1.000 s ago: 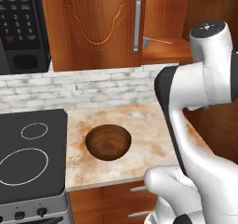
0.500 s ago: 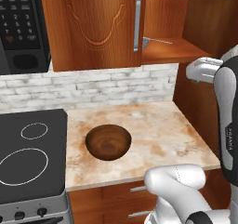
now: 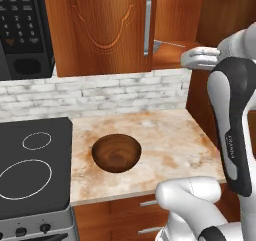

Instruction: Open the cabinet and setup a tea strainer by placing it in the bowl upright.

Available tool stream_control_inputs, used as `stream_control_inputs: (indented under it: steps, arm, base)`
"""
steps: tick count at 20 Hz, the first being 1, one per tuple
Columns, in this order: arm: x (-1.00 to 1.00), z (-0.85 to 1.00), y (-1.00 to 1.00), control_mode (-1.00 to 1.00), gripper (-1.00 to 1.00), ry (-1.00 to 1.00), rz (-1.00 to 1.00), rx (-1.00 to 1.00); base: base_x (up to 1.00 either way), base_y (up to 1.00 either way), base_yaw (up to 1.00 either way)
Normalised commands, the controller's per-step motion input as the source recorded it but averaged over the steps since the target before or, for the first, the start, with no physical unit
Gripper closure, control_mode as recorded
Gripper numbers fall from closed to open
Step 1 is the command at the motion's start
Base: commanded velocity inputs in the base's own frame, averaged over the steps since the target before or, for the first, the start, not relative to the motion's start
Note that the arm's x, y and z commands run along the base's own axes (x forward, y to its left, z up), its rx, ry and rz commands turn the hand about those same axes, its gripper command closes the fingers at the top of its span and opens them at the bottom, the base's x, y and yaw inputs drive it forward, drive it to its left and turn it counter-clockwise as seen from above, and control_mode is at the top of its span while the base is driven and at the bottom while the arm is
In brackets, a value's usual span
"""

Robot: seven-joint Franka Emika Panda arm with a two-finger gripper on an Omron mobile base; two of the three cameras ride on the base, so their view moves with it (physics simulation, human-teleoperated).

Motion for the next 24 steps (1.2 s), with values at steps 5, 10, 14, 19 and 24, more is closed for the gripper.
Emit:
stream_control_inputs:
  steps: [5,10,14,19,24]
  arm:
    - [0.57,0.37,0.3,-1.0,-1.0,0.15,-0.1,-0.12]
    - [0.61,0.15,0.52,-1.0,-1.0,-0.06,-0.05,0.01]
    - [0.7,0.19,0.58,-1.0,-1.0,-0.32,0.0,-0.08]
    - [0.72,0.0,0.14,-1.0,-1.0,-0.13,0.02,-0.02]
    - [0.63,0.0,-0.03,-1.0,-1.0,0.09,0.0,0.01]
  base:
    - [0.0,0.0,0.0]
    - [0.0,0.0,0.0]
    - [0.0,0.0,0.0]
    - [0.0,0.0,0.0]
    - [0.0,0.0,0.0]
